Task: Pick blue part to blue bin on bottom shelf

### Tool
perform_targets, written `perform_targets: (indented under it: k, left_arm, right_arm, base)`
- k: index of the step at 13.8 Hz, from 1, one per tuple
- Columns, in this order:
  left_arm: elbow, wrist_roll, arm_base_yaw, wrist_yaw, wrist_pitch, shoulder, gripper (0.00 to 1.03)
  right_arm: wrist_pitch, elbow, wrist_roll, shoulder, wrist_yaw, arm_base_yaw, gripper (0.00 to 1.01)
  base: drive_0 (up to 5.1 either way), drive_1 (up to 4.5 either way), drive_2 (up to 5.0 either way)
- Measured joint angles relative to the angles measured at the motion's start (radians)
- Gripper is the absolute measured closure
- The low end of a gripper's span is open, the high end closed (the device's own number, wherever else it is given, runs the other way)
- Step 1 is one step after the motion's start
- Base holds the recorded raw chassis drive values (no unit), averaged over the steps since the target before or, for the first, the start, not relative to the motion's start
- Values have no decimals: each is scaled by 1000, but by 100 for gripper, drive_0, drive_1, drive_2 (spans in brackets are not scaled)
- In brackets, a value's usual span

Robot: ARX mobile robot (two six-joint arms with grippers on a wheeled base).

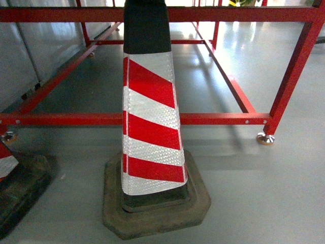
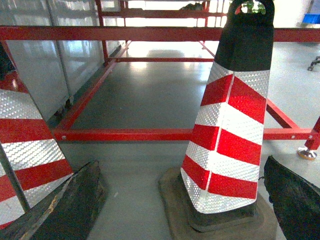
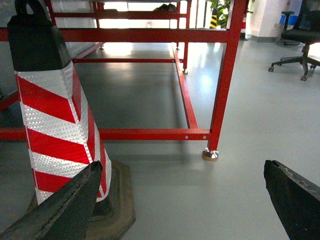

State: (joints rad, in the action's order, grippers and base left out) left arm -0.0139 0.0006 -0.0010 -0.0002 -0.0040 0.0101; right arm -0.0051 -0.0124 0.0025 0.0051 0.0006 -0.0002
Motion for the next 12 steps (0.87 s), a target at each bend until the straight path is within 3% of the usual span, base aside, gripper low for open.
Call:
perform_targets:
  k: [12]
  left_arm:
    - [0, 0, 0, 0, 0, 0, 5]
  right_arm:
    - [0, 0, 0, 0, 0, 0, 3]
  base:
    - [0, 0, 0]
